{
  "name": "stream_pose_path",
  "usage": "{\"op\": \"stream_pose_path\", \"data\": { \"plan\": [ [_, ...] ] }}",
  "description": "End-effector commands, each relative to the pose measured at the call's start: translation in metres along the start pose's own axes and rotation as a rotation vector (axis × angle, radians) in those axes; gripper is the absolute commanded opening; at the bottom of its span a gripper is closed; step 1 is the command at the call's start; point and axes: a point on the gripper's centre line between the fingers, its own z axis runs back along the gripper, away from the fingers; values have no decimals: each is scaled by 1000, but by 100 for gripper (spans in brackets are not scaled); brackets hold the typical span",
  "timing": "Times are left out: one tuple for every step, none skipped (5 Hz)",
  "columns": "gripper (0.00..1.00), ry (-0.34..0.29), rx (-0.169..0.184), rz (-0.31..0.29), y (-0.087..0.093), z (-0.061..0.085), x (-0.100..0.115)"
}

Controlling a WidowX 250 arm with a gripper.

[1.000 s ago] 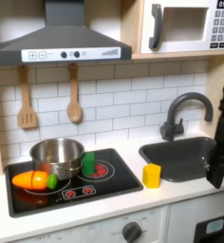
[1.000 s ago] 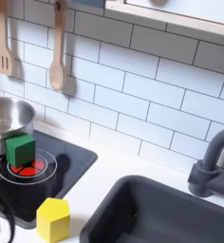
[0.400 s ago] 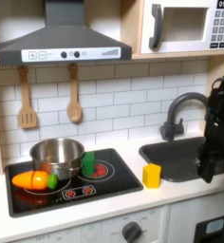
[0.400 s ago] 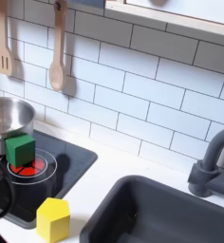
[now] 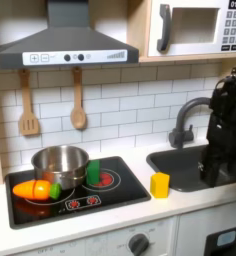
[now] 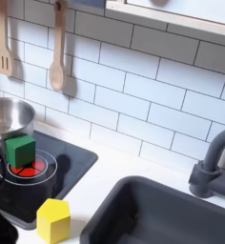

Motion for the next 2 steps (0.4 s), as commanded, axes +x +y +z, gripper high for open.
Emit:
{"op": "stream_pose_path", "data": {
  "plan": [
    [100, -20, -10, 40, 5, 3, 14],
    [100, -30, -6, 66, 8, 4, 22]
  ]
}}
